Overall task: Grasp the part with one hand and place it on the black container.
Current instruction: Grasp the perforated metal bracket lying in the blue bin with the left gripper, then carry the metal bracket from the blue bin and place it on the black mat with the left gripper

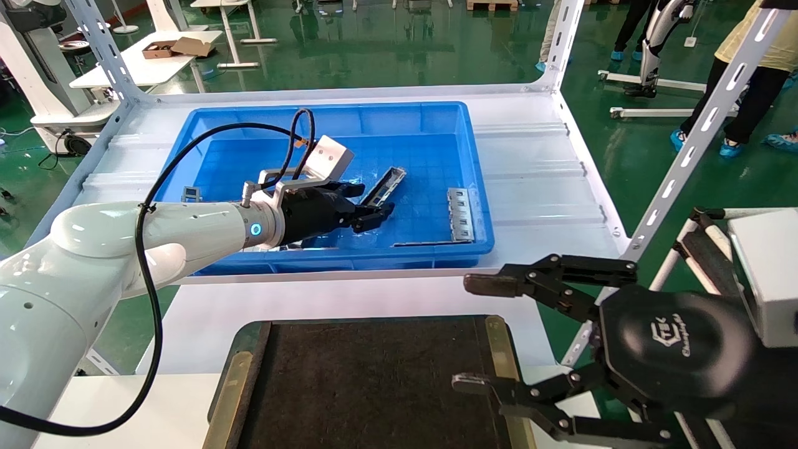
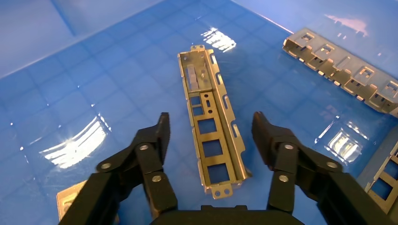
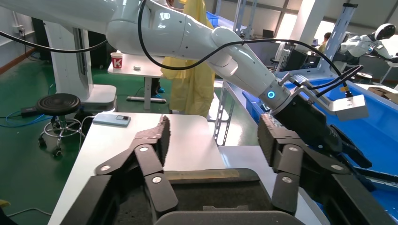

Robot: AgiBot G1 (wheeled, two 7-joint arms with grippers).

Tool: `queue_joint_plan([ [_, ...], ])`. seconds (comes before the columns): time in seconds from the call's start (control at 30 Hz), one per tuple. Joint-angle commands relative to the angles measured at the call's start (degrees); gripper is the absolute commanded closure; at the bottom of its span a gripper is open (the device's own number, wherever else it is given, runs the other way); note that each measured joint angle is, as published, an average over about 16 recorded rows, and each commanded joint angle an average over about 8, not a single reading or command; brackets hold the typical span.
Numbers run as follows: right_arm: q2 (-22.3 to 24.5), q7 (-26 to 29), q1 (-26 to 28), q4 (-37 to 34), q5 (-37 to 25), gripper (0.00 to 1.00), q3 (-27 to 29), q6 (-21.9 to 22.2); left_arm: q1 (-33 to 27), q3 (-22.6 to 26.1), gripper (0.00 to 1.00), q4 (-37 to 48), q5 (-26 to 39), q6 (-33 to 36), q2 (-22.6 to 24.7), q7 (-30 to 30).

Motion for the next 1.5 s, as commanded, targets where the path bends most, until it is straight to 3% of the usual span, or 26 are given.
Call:
queue_joint_plan([
  [0.03,0.0,0.0,0.0,0.0,0.0,1.0,0.0,0.0,-0.03,0.39,1.0,0.08,-0.32,-0.05,-0.03,-0.01],
  [0.6,0.01,-0.01,0.01,0.0,0.01,1.0,-0.02,0.01,-1.59,0.14,1.0,1.5,-5.19,1.7,-1.6,1.32],
  [1.1,0.02,-0.02,0.01,0.0,0.03,1.0,-0.04,0.02,-1.36,-4.74,1.0,-5.79,-14.88,35.56,-12.77,7.42],
  [1.33,0.02,-0.02,0.01,0.0,0.03,1.0,-0.05,0.02,3.72,-5.57,1.0,-14.18,-17.55,43.04,-17.55,6.18],
  [1.5,0.02,-0.03,0.01,0.0,0.04,1.0,-0.05,0.02,10.14,-5.42,1.0,-24.58,-19.22,46.1,-22.31,2.37],
])
